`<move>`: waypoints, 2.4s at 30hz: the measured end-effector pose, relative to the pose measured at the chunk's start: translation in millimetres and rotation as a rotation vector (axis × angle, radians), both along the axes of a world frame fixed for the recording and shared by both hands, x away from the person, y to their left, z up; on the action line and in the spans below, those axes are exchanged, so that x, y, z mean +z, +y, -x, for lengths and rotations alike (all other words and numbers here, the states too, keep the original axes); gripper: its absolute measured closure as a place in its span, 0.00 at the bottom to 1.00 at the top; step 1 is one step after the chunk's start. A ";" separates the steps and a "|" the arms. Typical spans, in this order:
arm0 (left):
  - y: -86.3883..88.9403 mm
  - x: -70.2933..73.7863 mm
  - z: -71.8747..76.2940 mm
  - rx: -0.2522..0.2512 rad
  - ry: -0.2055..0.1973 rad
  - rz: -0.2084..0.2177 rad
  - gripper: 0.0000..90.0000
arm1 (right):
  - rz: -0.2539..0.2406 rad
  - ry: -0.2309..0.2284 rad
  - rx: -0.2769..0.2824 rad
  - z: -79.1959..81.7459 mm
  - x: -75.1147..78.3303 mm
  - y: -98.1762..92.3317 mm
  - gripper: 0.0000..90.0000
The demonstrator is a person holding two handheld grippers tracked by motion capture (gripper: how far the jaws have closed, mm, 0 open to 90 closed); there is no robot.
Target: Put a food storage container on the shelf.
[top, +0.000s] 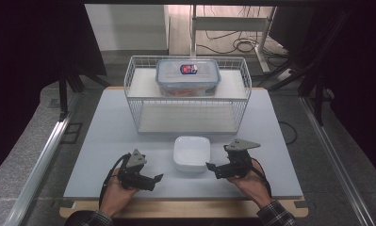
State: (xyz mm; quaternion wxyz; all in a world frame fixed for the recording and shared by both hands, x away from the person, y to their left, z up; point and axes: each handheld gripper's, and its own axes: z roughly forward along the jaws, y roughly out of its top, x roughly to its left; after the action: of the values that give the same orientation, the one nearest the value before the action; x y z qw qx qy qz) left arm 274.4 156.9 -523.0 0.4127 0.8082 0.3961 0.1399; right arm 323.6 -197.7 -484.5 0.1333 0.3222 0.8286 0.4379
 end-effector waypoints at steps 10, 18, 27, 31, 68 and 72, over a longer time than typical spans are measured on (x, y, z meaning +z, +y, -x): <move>-1.1 15.0 -15.7 -0.027 0.029 0.088 0.10 | 0.015 0.037 -0.010 -5.7 6.9 8.4 0.09; -23.9 26.4 -28.5 -0.087 -0.007 0.032 0.21 | 0.019 0.049 -0.026 -13.4 12.0 11.7 0.24; -46.2 27.9 -53.7 -0.126 0.023 0.066 0.33 | 0.031 0.091 -0.033 -26.3 8.8 14.5 0.34; -51.6 24.3 -62.9 -0.133 0.047 0.087 0.32 | 0.015 0.125 -0.016 -32.1 5.5 17.5 0.33; -43.3 21.3 -60.5 -0.140 0.173 0.208 0.49 | -0.088 0.345 -0.021 -29.1 6.3 7.7 0.65; -40.4 24.4 -57.6 -0.117 0.193 0.220 0.57 | -0.084 0.334 -0.030 -25.4 8.8 8.8 0.69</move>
State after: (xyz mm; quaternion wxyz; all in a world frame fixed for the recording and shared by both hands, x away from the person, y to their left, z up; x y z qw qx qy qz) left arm 332.0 116.5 -498.6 0.4661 0.7896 0.3991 -0.0068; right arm 348.9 -188.9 -475.7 -0.0132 0.4083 0.8153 0.4104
